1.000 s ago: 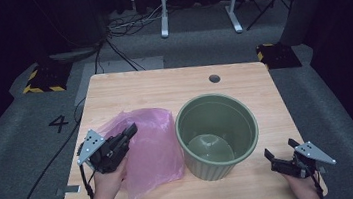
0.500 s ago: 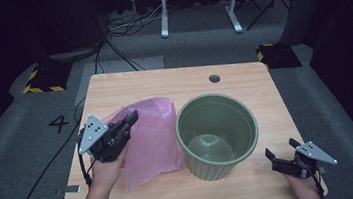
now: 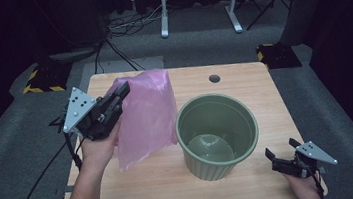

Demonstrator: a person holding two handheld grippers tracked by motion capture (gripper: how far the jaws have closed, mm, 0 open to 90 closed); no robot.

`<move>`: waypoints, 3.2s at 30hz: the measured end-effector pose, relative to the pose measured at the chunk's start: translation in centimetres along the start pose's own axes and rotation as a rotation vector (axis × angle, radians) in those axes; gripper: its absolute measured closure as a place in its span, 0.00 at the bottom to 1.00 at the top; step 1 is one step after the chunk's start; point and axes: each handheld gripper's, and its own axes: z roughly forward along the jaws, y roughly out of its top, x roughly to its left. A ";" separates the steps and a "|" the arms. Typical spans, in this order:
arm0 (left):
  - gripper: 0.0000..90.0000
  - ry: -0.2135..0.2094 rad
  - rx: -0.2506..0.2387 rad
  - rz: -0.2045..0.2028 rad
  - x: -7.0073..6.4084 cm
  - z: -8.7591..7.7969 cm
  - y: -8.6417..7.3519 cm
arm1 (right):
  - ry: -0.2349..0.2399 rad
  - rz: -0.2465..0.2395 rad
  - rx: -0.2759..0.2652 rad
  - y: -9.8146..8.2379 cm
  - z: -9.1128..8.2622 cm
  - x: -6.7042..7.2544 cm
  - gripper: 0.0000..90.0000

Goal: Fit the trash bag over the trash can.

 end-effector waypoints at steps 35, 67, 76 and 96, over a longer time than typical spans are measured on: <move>0.99 -0.071 -0.080 -0.004 -3.0 4.4 6.7 | 0.008 0.007 0.007 0.0 0.3 0.1 0.00; 0.99 -0.268 0.030 -0.005 -11.8 13.4 1.8 | 0.005 0.024 -0.012 0.1 -0.3 -0.6 0.00; 0.99 -0.305 0.051 -0.033 -12.3 14.3 -0.5 | 0.008 0.021 -0.012 0.0 -0.3 -0.5 0.00; 0.99 -0.326 0.223 0.046 -12.5 10.7 -3.9 | 0.008 0.012 -0.001 0.0 -0.1 -0.3 0.00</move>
